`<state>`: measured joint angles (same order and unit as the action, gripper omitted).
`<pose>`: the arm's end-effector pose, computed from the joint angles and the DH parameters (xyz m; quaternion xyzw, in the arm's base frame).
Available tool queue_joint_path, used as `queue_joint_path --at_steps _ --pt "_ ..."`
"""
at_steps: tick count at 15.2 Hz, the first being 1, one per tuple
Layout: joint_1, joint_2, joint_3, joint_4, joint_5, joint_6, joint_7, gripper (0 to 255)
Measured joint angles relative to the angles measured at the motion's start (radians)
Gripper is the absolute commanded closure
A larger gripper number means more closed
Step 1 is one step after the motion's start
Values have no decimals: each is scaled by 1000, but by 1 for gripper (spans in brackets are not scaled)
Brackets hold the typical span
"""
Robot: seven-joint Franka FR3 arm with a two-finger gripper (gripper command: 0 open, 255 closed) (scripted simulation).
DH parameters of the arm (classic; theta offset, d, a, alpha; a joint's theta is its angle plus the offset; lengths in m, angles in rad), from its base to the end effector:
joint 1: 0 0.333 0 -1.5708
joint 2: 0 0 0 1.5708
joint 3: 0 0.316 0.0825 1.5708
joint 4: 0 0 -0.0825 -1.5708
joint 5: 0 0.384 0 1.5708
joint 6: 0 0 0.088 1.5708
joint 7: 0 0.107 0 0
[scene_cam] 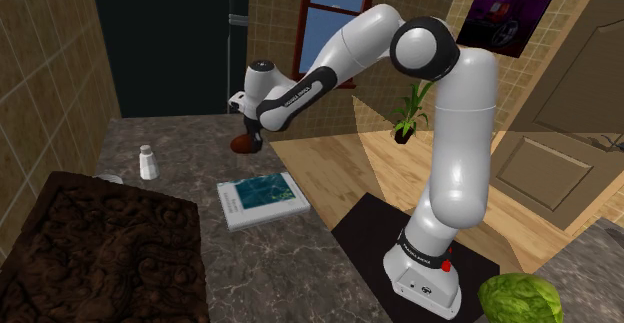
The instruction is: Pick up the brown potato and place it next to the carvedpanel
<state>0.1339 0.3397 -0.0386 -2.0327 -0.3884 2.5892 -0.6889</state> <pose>0.6138 0.0667 0.2985 0.8416 0.5148 0.0644 0.1500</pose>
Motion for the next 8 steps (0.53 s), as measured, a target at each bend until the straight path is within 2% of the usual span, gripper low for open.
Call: queue_joint_path --at_steps 8 --pt "-8 -71 14 16 34 -85 -43 255"
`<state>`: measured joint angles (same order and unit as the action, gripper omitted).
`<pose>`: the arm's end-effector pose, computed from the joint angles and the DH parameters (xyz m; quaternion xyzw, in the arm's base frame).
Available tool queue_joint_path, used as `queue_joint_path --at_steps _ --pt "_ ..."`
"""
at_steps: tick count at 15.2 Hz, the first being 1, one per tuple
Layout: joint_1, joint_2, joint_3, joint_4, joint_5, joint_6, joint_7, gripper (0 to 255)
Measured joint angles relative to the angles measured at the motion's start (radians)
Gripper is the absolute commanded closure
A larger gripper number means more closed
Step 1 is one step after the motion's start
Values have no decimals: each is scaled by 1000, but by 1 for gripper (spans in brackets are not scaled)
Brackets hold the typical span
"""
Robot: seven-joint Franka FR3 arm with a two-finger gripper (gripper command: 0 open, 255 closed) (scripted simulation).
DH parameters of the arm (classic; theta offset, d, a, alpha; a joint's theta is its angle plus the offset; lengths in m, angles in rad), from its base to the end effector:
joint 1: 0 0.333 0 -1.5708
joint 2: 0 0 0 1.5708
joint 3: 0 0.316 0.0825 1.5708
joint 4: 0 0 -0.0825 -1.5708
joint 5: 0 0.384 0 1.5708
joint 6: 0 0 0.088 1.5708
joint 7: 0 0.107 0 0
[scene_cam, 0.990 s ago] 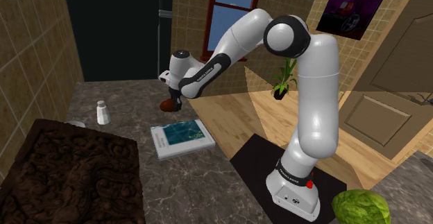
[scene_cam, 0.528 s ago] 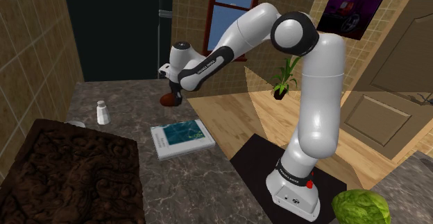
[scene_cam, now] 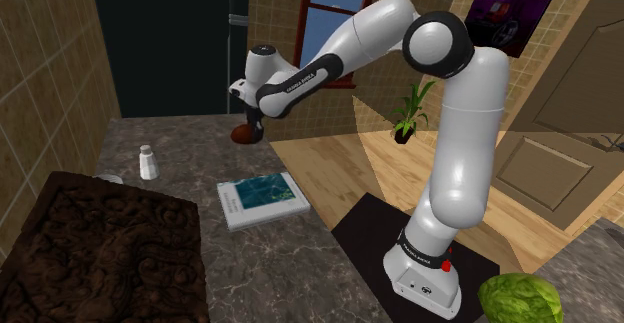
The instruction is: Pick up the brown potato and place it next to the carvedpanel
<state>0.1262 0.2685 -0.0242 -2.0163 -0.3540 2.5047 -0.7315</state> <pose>0.6130 0.0658 0.3411 0.8417 0.5147 0.0644 0.1500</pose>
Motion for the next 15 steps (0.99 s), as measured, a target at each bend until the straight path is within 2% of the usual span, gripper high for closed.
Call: queue_joint_path --at_steps 15 --pt "-3 -98 17 79 54 -172 -67 255"
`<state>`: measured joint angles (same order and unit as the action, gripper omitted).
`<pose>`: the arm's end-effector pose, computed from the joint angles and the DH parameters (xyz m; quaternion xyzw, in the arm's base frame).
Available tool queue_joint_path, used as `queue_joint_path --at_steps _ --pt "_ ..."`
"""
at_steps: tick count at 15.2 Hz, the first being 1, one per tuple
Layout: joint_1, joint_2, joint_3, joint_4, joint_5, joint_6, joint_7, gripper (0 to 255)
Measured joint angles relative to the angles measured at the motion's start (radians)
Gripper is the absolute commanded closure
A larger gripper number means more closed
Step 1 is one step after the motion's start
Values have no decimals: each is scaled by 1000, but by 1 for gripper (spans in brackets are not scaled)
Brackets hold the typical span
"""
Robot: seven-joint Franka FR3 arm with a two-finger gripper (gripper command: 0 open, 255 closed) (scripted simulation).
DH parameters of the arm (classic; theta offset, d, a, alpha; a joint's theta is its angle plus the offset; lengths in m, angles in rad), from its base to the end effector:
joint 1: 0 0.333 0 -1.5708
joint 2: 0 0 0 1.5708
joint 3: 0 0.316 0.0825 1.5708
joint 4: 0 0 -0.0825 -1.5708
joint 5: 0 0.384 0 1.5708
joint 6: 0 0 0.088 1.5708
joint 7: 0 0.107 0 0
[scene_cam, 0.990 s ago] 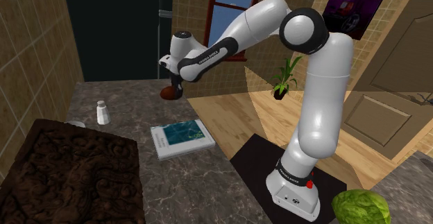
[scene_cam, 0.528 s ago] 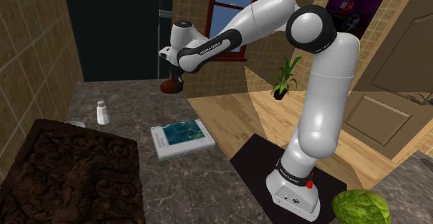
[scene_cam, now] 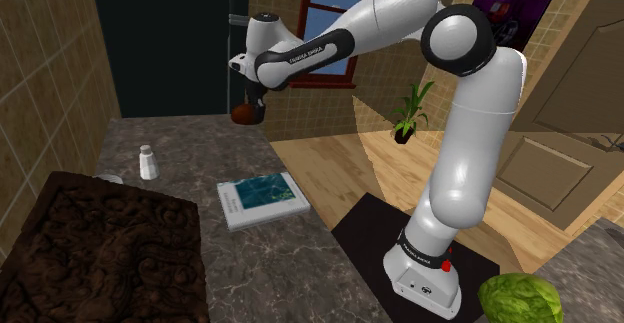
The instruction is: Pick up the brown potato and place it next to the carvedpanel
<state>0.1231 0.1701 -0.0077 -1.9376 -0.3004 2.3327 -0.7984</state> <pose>0.6134 0.0663 0.4209 0.8417 0.5147 0.0644 0.1500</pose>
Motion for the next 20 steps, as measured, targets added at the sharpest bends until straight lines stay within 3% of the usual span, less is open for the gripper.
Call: queue_joint_path --at_steps 20 --pt "3 -66 10 182 46 -243 -70 255"
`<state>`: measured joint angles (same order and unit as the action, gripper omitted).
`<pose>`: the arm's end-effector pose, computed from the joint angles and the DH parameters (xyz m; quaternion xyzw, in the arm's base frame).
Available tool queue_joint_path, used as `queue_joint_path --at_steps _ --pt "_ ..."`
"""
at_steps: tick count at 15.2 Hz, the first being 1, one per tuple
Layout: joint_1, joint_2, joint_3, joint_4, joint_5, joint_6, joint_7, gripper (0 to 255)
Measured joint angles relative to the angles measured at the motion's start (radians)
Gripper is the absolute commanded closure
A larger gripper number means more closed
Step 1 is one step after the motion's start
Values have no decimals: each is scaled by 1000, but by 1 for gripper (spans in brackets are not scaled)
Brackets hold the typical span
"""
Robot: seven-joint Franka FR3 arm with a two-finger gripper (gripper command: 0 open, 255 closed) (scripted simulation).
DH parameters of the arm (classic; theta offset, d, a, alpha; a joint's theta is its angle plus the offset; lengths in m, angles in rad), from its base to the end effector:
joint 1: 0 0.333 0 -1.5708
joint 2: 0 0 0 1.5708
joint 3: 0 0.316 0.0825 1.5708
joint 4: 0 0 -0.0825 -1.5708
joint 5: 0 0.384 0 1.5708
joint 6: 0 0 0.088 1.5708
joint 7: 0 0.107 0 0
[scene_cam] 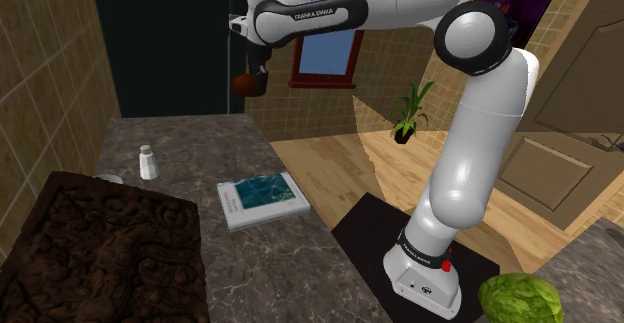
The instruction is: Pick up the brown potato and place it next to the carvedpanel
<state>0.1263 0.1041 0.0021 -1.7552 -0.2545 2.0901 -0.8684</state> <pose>0.6136 0.0667 0.5260 0.8416 0.5148 0.0643 0.1500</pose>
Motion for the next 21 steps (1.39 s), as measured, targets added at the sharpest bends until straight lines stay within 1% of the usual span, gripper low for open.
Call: queue_joint_path --at_steps 3,4,9,15,21 --pt "1 0 2 37 4 -37 -8 255" --pt "4 -16 3 22 3 -40 -3 255" --pt "36 -158 33 -148 -11 -26 68 255" --pt "85 -336 94 -335 -13 -44 177 255" --pt "136 -478 164 -451 12 -94 275 255"
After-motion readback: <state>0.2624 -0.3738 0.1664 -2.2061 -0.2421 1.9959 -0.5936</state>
